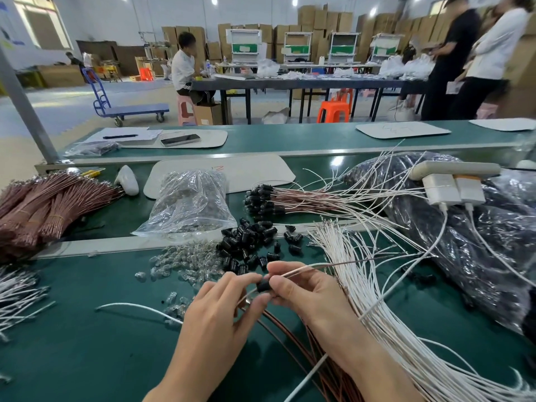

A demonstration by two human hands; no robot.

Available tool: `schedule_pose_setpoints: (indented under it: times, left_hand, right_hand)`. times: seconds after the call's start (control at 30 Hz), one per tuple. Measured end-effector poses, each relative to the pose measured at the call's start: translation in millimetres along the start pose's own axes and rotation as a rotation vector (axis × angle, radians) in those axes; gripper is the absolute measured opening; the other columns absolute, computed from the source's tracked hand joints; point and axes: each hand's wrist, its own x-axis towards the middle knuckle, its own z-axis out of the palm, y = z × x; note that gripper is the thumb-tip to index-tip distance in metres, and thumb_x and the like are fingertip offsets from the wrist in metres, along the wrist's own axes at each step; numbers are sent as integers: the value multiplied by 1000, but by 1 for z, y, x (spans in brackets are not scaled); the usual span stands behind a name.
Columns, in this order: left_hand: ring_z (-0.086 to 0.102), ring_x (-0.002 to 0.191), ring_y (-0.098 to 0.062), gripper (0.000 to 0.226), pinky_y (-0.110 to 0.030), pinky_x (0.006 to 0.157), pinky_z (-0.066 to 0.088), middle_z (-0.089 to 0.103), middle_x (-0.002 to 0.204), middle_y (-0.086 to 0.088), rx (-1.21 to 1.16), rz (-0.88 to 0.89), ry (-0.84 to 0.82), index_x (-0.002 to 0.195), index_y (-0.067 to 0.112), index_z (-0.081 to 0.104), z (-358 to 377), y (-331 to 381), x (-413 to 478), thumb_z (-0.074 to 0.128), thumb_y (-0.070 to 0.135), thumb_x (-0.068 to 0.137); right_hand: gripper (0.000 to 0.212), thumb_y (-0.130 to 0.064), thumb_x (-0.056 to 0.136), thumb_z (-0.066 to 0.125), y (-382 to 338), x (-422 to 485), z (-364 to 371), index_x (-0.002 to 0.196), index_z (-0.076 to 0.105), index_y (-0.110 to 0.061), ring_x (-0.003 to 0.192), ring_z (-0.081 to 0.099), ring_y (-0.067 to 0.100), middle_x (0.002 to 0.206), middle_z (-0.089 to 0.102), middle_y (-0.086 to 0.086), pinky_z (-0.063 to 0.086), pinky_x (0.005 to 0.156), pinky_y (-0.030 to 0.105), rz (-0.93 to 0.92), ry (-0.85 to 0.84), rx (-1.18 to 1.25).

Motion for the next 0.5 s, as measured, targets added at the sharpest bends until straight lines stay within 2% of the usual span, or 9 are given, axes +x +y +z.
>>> schedule_pose_setpoints:
  times: [0.1, 0.23, 0.4, 0.5]
  left_hand:
    - [60, 76, -12, 34, -27, 70, 46, 64, 93, 15, -13, -17, -16, 110, 23, 67, 0, -2, 0, 48, 49, 100]
    - [59, 76, -12, 29, -27, 69, 45, 61, 96, 16, 17, -31, 15, 114, 22, 65, 2, -4, -1, 48, 42, 101]
    - [59, 84, 0, 17, -14, 72, 44, 54, 106, 22, -99, -139, 84, 115, 25, 65, 6, -11, -2, 60, 27, 99]
    - [60, 88, 2, 21, -12, 74, 44, 56, 109, 26, -151, -147, 97, 116, 28, 65, 6, -11, -2, 54, 31, 98]
  right_hand:
    - [18, -24, 76, 79, 2, 1, 3, 93, 79, -17, 91, 75, 22, 99, 77, 15, 59, 76, 23, 6, 35, 16]
    - [21, -30, 79, 77, 1, 0, 2, 96, 80, -18, 92, 75, 23, 101, 77, 13, 58, 75, 23, -5, 47, -7]
    - [25, -33, 83, 77, 1, 0, 0, 100, 81, -16, 92, 74, 18, 104, 77, 9, 59, 74, 26, -22, 59, -52]
    - [26, -36, 81, 78, 0, -1, 0, 100, 81, -18, 91, 73, 17, 105, 76, 9, 59, 73, 27, -19, 59, -54]
